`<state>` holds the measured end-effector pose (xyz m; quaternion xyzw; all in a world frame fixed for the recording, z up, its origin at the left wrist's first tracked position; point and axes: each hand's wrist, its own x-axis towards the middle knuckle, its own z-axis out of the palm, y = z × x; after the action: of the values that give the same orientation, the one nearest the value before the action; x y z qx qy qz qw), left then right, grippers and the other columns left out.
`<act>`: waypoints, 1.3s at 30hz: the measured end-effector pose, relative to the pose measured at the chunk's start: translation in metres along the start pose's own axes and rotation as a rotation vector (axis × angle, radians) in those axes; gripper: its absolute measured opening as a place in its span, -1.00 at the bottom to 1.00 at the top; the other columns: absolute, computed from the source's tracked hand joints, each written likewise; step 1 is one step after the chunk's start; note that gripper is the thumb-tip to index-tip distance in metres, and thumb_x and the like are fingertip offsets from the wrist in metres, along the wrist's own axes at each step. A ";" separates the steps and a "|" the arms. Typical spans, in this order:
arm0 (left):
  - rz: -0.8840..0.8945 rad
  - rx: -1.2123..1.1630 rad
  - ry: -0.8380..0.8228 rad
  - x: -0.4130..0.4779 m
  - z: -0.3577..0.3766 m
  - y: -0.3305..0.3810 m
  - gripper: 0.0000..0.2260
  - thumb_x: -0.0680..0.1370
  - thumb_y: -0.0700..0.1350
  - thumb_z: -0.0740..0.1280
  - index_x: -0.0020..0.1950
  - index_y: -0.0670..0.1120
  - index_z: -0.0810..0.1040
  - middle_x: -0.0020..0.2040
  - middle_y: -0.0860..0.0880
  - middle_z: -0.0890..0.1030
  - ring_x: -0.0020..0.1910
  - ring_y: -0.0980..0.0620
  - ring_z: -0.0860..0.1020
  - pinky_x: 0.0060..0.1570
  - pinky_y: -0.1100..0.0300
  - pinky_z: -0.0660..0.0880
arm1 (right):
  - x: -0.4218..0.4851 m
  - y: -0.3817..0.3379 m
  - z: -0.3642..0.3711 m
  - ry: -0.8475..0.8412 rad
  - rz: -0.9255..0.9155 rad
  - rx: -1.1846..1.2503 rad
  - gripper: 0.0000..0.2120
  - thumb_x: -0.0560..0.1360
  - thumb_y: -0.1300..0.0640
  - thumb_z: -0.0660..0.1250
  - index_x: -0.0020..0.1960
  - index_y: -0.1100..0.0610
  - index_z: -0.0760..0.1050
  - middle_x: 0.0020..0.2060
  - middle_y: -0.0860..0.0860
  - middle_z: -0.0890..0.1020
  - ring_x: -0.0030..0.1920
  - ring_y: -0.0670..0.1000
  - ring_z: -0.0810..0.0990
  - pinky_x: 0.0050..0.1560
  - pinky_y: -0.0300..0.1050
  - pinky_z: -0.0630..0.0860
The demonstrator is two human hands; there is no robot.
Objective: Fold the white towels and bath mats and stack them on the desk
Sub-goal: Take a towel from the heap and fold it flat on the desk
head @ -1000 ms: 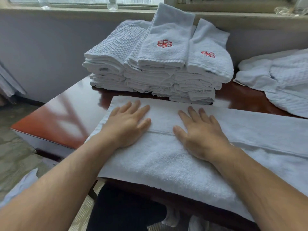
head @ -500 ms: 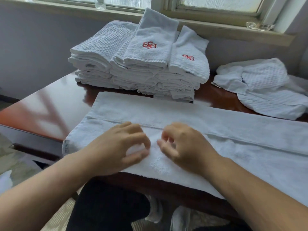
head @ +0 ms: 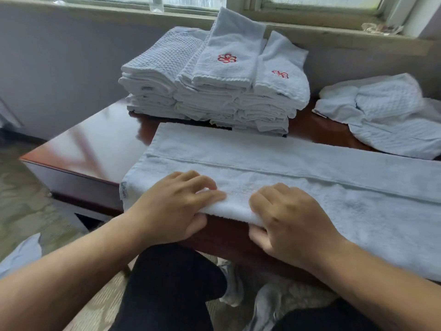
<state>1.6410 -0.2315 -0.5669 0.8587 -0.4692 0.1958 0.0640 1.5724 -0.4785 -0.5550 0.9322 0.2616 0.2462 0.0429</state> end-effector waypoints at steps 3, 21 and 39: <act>-0.074 0.057 0.030 0.001 -0.010 -0.009 -0.63 0.39 -0.13 0.33 0.19 -0.07 0.65 0.02 -0.03 0.64 -0.05 -0.11 0.61 -0.10 -0.02 0.57 | 0.001 0.011 -0.008 0.041 0.033 -0.053 -0.90 0.30 0.14 0.34 -0.24 0.13 0.45 -0.39 0.04 0.46 -0.38 0.13 0.44 -0.45 -0.04 0.35; -0.669 0.375 -0.324 0.119 -0.001 -0.102 -0.81 0.54 -0.13 0.20 0.14 0.00 0.47 0.10 -0.04 0.59 0.10 -0.10 0.54 0.08 -0.08 0.28 | 0.089 0.115 0.040 -0.213 0.344 -0.183 -0.77 0.71 -0.05 0.06 0.11 0.07 0.39 -0.06 0.06 0.62 -0.09 0.19 0.65 -0.31 -0.06 0.32; -0.095 -0.334 -0.222 0.251 0.059 0.101 -0.58 0.63 0.19 0.20 0.46 0.10 0.36 0.39 0.04 0.46 0.40 -0.01 0.37 0.37 -0.01 0.32 | -0.107 0.194 -0.028 -0.297 0.921 0.019 -0.78 0.53 -0.20 0.28 0.00 -0.07 0.44 -0.19 -0.11 0.59 -0.08 0.05 0.56 0.11 0.03 0.33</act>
<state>1.6945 -0.5005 -0.5290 0.8737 -0.4582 0.0164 0.1626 1.5702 -0.7014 -0.5370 0.9766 -0.1850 0.1013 -0.0423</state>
